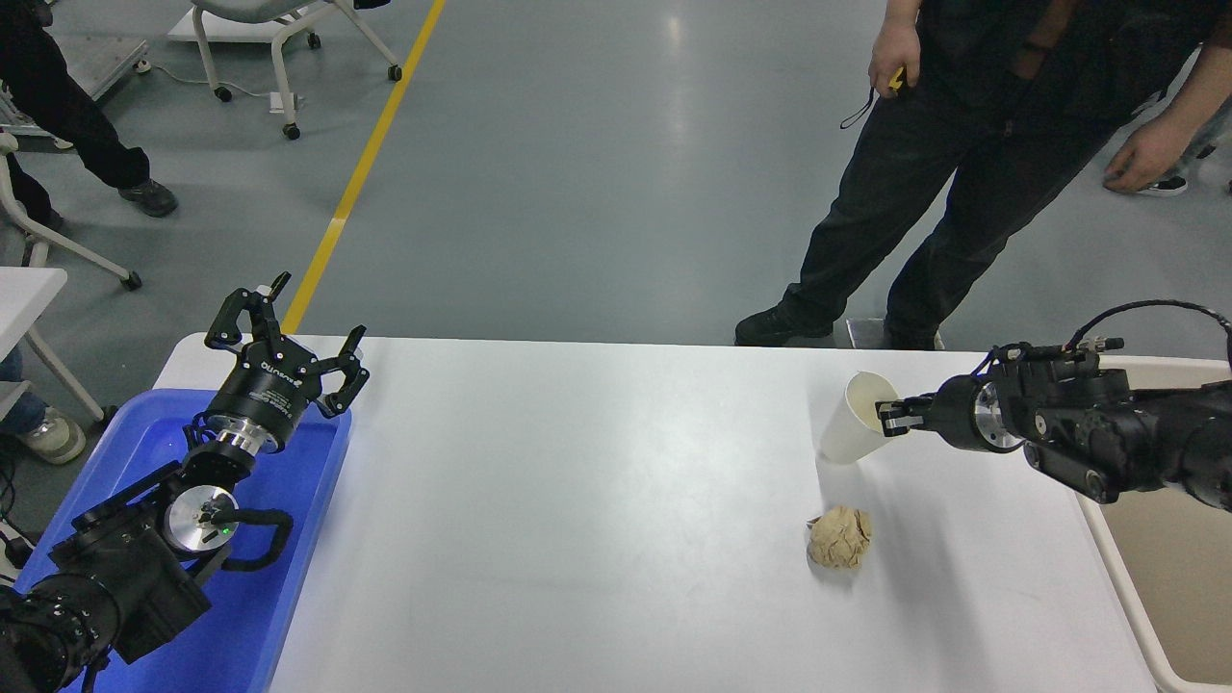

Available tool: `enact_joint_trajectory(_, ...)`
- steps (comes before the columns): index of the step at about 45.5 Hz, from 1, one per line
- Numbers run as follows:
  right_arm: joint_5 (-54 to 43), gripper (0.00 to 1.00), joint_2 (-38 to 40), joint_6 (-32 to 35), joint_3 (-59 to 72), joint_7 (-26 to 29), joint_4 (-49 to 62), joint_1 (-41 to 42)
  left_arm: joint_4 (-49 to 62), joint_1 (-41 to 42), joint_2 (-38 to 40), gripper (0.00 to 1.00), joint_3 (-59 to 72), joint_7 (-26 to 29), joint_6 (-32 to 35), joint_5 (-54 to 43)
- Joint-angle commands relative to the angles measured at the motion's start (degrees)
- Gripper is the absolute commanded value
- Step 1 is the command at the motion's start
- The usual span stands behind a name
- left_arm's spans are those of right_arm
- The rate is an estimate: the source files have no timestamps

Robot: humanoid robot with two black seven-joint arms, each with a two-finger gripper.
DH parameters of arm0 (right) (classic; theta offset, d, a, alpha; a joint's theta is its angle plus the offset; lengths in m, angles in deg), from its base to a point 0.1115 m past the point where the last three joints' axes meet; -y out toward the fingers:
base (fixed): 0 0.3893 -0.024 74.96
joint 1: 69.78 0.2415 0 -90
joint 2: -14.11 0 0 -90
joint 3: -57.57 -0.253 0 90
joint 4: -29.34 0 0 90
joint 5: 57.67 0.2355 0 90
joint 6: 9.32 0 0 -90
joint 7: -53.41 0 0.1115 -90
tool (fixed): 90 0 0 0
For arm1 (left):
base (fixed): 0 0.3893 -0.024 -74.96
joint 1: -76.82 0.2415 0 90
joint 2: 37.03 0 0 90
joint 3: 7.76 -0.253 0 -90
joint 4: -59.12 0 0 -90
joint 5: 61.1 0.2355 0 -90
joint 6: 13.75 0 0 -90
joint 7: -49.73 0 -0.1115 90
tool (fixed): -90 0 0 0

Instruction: Dispose of the paper cup in the dustbin

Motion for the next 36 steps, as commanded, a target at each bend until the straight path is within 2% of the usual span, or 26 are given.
enact_joint_trajectory(1, 0.03, 0.00, 6.08, 0.57, -2.60, -5.12, -0.68, 3.11, 0.02, 0.00, 0.00, 1.00, 0.00, 0.00, -0.01, -0.02)
enact_joint_trajectory(11, 0.47, 0.00, 11.97, 5.67, -7.25, -8.37, -0.77, 6.28, -0.07, 0.00, 0.00, 1.00, 0.00, 0.00, -0.01, -0.02)
enact_joint_trajectory(25, 0.55, 0.00, 17.77, 13.31, -11.55, -8.99, -2.26, 11.90, 0.02, 0.00, -0.08, 1.00, 0.00, 0.00, -0.01, 0.07)
enact_joint_trajectory(36, 0.55, 0.00, 18.48, 13.76, -11.91, -8.90, -2.26, 11.91, 0.02, 0.00, 0.00, 1.00, 0.00, 0.00, 0.08, -0.02)
